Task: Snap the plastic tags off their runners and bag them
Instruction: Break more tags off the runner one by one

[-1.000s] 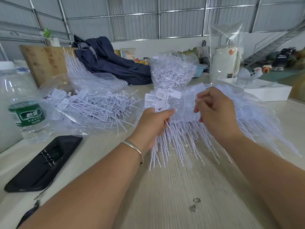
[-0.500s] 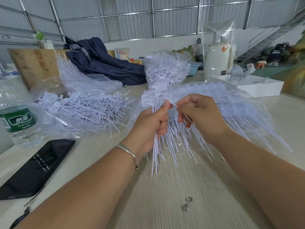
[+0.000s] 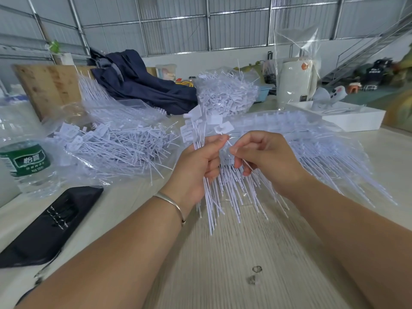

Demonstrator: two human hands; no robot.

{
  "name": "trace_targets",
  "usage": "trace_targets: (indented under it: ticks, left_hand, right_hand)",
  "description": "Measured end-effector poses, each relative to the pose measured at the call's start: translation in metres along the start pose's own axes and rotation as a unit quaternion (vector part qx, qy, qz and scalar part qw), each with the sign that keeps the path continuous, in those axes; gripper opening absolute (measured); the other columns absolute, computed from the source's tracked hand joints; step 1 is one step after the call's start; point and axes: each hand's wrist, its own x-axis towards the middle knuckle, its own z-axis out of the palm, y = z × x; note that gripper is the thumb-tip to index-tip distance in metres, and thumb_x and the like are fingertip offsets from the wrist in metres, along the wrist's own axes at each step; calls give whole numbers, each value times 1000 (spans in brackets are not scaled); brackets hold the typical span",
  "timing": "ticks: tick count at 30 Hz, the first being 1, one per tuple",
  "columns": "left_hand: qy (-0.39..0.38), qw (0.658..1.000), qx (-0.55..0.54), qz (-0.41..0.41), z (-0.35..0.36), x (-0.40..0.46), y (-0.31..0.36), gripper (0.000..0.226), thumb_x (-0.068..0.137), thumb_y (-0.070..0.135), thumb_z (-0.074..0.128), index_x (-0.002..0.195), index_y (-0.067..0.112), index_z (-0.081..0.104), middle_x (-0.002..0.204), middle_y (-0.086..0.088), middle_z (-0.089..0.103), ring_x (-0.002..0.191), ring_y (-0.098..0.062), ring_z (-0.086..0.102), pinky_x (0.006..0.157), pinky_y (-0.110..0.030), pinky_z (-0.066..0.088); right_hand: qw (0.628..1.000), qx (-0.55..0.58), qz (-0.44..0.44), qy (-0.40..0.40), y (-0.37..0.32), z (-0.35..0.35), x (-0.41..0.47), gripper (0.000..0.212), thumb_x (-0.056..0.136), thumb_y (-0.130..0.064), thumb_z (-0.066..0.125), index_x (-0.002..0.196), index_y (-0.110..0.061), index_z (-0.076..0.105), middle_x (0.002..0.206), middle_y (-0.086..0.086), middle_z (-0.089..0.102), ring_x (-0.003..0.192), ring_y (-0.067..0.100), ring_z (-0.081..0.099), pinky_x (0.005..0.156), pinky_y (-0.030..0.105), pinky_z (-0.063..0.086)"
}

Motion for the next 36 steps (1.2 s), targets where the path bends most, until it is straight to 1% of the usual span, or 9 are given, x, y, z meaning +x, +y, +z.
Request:
trace_targets:
  ticks: [5,11,16,19,23,29,31,34,36]
  left_hand:
    - [-3,1000,-28,3,1,0,2,8,87,18,71,88,18,63,51,9,23,39,-5,19,36,-17,21]
    - [-13,997,-70,-7,2,0,7,10,86,16,72,80,20,64,53,8,20,37,-5,18,34,-17,21]
    - [-7,998,-69,-11,2,-2,9,13,84,20,73,71,24,70,49,9,23,37,-5,19,34,-17,24]
    - [-11,996,-85,-21,3,-3,9,20,80,21,74,61,26,72,48,9,22,37,-5,19,41,-17,29]
    - [7,996,-89,-15,5,-4,9,15,85,16,71,72,22,68,51,9,23,38,-4,18,35,-17,22]
    - [16,994,-108,-19,7,-6,11,7,85,16,71,85,19,65,51,10,22,38,-4,18,34,-16,21]
    - [22,993,-118,-16,8,-6,12,11,86,15,70,79,19,63,51,9,24,38,-4,18,32,-16,22]
    - [54,993,-102,-6,10,-3,11,33,92,19,64,64,18,46,51,6,27,38,-6,20,34,-17,20]
    - [89,991,-101,-9,14,-2,12,34,95,26,60,66,16,46,51,3,36,38,-7,30,36,-18,24]
  right_hand:
    - [999,-14,28,-40,2,-1,0,19,86,-10,70,82,8,64,66,13,67,55,25,52,58,34,48]
    - [995,-35,41,-80,1,4,-3,21,84,-14,72,84,6,67,74,15,69,56,18,56,56,24,51]
    - [989,-54,72,-114,-1,7,-5,25,79,-17,76,96,-2,66,83,8,69,77,15,66,80,33,56]
    - [978,-51,111,-171,-1,10,-7,41,77,-19,77,109,1,60,93,12,73,88,20,70,86,36,55]
    - [961,-6,159,-227,-4,14,-10,63,68,-22,79,120,2,53,93,12,72,88,20,71,81,32,58]
    - [954,7,177,-241,-5,17,-12,56,73,-8,81,120,-1,51,89,12,68,85,19,69,77,31,56]
    - [949,13,188,-252,-5,21,-13,54,77,-3,78,122,0,48,90,15,69,82,20,69,72,29,55]
    - [937,35,186,-295,-3,29,-15,38,80,-1,73,113,-5,54,90,17,71,83,27,70,76,34,55]
    - [935,26,179,-305,-3,30,-15,27,80,-1,72,103,-8,60,84,10,71,75,20,68,71,27,52]
